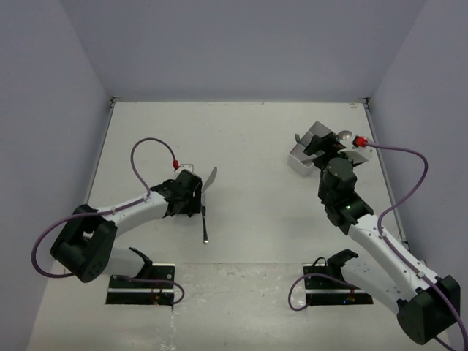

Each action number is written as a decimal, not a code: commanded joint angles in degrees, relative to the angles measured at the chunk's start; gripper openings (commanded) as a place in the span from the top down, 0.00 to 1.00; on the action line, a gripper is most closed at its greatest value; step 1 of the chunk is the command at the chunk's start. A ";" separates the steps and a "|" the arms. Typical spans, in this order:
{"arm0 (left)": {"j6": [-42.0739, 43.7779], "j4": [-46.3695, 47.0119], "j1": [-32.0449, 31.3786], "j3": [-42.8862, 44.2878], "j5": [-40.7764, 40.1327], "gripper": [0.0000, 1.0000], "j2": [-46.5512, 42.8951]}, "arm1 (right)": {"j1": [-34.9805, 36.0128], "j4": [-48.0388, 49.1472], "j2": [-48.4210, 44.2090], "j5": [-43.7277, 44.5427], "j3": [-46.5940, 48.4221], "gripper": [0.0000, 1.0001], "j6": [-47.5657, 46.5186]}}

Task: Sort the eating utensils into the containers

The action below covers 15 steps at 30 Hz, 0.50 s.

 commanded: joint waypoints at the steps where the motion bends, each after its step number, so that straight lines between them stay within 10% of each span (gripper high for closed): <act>1: 0.56 0.37 -0.51 0.18 -0.47 0.23 3.52 | 0.30 -0.50 -0.99 -0.49 -0.82 0.14 0.47; 15: 9.79 7.76 -1.66 3.88 10.34 0.63 13.73 | 0.30 -0.76 -4.51 -0.93 -1.09 0.14 0.03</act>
